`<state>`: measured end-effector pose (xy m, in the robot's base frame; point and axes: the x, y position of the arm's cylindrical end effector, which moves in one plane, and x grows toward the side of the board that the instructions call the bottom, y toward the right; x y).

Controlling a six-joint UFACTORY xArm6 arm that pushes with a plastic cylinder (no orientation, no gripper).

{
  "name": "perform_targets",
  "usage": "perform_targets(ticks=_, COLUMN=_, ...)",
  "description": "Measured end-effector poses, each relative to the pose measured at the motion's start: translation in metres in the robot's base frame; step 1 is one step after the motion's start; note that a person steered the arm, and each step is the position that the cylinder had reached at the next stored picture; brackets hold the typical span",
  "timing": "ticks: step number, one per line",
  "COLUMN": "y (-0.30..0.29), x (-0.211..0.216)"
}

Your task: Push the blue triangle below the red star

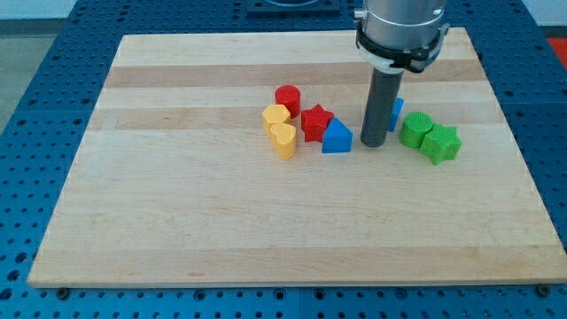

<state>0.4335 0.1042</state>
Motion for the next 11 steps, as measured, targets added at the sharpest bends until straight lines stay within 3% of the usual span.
perform_targets(ticks=3, y=-0.02, x=-0.02)
perform_targets(ticks=5, y=-0.045, x=-0.012)
perform_targets(ticks=11, y=-0.043, x=0.026)
